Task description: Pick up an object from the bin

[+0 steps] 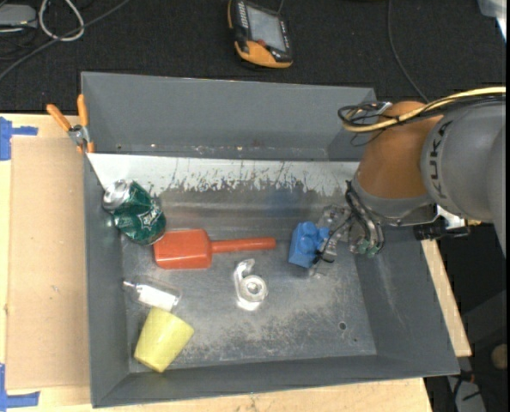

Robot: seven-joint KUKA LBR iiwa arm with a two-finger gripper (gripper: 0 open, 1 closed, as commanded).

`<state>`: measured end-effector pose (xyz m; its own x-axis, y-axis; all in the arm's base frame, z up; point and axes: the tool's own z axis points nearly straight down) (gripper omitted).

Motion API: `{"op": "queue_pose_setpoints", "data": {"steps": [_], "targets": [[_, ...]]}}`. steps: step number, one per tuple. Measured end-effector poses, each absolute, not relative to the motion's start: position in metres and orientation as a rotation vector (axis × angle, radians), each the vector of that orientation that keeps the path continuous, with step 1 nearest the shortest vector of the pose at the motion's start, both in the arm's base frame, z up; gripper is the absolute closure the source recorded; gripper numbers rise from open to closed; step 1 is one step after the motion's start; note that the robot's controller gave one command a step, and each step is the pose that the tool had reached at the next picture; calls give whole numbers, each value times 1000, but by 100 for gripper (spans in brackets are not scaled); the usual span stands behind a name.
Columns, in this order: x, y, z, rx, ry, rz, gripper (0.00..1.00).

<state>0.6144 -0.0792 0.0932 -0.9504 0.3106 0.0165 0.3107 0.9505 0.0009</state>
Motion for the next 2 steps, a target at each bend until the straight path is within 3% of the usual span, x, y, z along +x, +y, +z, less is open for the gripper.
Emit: {"op": "queue_pose_setpoints", "data": {"steps": [2], "targets": [[613, -79, 138, -487, -3081, -7, 100]]}}
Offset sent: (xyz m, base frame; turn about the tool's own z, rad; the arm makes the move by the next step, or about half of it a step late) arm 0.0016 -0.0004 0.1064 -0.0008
